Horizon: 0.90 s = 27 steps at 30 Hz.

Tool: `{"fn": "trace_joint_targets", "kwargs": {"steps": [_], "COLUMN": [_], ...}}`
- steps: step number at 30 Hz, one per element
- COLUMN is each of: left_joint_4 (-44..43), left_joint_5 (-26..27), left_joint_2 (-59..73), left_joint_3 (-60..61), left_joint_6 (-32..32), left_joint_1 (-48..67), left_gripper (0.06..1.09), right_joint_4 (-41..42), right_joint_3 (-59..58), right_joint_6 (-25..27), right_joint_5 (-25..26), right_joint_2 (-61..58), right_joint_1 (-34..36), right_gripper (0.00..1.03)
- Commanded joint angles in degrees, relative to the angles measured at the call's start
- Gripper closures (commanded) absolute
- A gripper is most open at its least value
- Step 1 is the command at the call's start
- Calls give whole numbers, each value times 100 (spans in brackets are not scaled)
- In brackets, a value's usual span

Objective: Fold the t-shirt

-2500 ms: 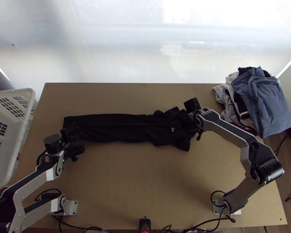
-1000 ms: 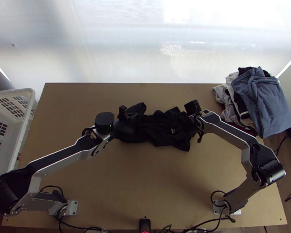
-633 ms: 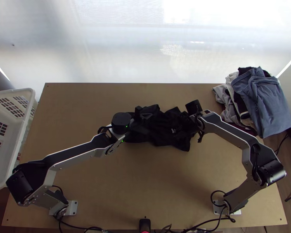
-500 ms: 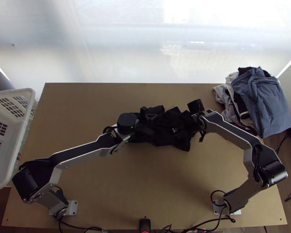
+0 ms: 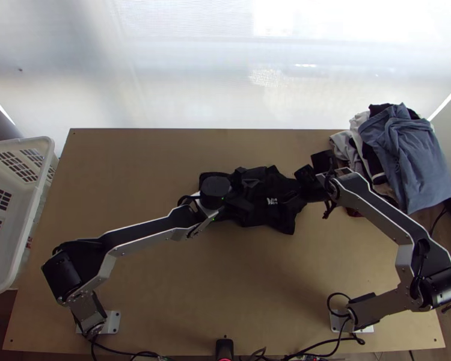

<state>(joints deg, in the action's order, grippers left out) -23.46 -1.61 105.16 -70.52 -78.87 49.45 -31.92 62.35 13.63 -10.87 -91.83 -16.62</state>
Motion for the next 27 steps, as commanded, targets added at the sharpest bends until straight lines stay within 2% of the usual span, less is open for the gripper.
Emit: {"fn": "trace_joint_targets", "kwargs": {"steps": [1,16,18,20,21,22,23,24,27], "left_joint_4": [-9,-44,-53,-53,-53,-53,-53,-53,-44], "left_joint_5": [-59,-437,-542,-701,-736,-868,-1026,-1140,-1149], "left_joint_2": [382,2122,2368,2606,2711,2817,2940,3001,2948], "left_joint_3": [-322,-2053,-2282,-2537,-2642,-2739,-2871,-2950,-3011], "left_joint_6": [38,-23,-14,109,153,188,197,223,478], "left_joint_1": [249,750,803,864,900,926,970,1023,1172], "left_gripper": [105,104,101,81,56,26,13,10,10], "right_joint_4": [-60,-631,-666,-719,-763,-789,-798,-816,-886], "right_joint_3": [-223,-399,-443,-451,-451,-451,-451,-451,-416], "right_joint_6": [-36,87,184,272,316,360,386,439,562], "right_joint_5": [-2,-319,-363,-459,-477,-503,-530,-547,-618], "right_joint_2": [385,1414,1484,1545,1572,1598,1625,1642,1660], "right_joint_1": [414,1442,1627,1820,1908,1970,2031,2093,2251], "right_gripper": [37,37,37,37,37,37,37,37,37]}}
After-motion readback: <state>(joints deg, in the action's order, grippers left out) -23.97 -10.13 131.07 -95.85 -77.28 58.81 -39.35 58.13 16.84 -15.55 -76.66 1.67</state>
